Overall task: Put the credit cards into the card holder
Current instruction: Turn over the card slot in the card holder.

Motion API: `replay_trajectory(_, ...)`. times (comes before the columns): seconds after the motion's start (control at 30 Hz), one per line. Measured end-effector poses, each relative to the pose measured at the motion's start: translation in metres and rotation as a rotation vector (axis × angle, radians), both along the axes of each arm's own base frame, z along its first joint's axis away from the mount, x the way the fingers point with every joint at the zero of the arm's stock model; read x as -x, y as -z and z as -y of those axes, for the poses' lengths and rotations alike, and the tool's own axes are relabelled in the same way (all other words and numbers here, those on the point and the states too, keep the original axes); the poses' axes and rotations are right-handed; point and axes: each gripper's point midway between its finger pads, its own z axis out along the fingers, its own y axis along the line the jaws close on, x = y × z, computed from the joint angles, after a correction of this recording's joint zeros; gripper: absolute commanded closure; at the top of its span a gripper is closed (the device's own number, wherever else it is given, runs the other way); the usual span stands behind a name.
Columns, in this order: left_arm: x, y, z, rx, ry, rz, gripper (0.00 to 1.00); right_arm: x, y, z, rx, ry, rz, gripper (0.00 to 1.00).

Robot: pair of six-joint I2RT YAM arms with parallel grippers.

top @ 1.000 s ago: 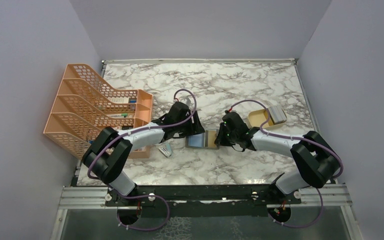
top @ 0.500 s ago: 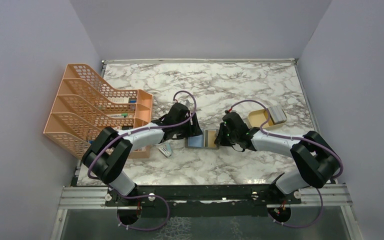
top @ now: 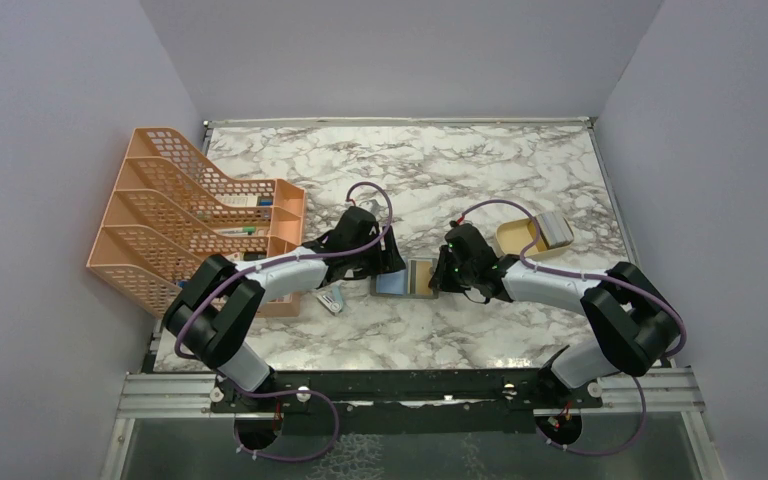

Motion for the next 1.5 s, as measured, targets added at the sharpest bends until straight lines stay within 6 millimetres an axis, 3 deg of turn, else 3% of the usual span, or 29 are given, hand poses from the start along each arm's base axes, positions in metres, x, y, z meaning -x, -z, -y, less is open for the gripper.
replay_trajectory(0.7, 0.008, -0.01, 0.022, 0.138, 0.049, -0.032, 0.32, 0.0, 0.0, 0.0, -0.001, -0.001, 0.001, 0.89)
replay_trajectory(0.8, 0.009, -0.015, 0.026, 0.166, 0.058, -0.031, 0.33, 0.0, 0.0, 0.0, -0.001, -0.002, 0.002, 0.85)
replay_trajectory(0.9, 0.009, -0.017, 0.028, 0.18, 0.061, -0.033, 0.37, 0.0, -0.001, 0.0, -0.002, -0.004, 0.002, 0.8)
replay_trajectory(1.07, 0.009, -0.018, 0.029, 0.185, 0.06, -0.034, 0.53, 0.003, -0.003, 0.002, 0.006, -0.009, 0.0, 0.75)
replay_trajectory(1.2, 0.01, -0.016, 0.028, 0.176, 0.063, -0.035, 0.55, 0.006, -0.011, 0.005, 0.008, -0.009, 0.0, 0.68)
replay_trajectory(1.5, 0.009, -0.009, 0.008, 0.07, 0.026, -0.019, 0.64, -0.005, -0.05, 0.008, 0.006, 0.017, 0.073, 0.64)
